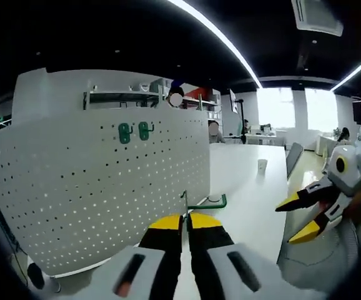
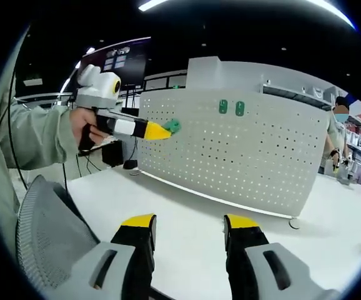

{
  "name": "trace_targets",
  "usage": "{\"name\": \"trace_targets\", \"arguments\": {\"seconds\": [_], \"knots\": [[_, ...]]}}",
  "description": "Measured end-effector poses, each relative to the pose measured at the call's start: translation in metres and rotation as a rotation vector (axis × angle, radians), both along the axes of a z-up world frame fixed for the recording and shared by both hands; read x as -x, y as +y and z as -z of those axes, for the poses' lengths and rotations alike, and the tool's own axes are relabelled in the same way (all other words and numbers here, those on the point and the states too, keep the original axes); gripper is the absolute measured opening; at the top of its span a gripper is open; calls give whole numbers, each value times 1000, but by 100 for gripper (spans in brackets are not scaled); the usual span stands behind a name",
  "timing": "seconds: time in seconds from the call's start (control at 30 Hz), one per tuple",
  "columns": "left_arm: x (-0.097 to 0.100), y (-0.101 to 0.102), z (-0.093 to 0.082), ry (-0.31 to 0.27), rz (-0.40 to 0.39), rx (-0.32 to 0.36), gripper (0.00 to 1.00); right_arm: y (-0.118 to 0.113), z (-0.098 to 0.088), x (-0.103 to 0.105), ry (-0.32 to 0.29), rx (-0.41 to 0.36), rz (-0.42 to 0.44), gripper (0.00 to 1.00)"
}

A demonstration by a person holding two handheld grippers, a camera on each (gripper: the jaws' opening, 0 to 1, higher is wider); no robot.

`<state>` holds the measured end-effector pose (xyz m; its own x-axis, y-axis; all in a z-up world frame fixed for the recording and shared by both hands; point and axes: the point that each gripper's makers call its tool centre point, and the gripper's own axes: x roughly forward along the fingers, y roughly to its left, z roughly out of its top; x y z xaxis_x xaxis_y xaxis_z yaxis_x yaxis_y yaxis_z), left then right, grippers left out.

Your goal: Insert the hook assembly into the mounting plate slot until the hook locks in place.

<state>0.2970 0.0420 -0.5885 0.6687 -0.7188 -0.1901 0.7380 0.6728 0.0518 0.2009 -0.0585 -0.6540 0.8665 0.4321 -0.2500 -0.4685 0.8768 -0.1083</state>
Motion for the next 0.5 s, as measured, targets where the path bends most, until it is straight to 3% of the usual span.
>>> {"name": "trace_targets", "arguments": {"seconds": [0.5], "knots": [[37,-2,-36,-39,16,97,3,2,2,1,1,13,-11,42]]}}
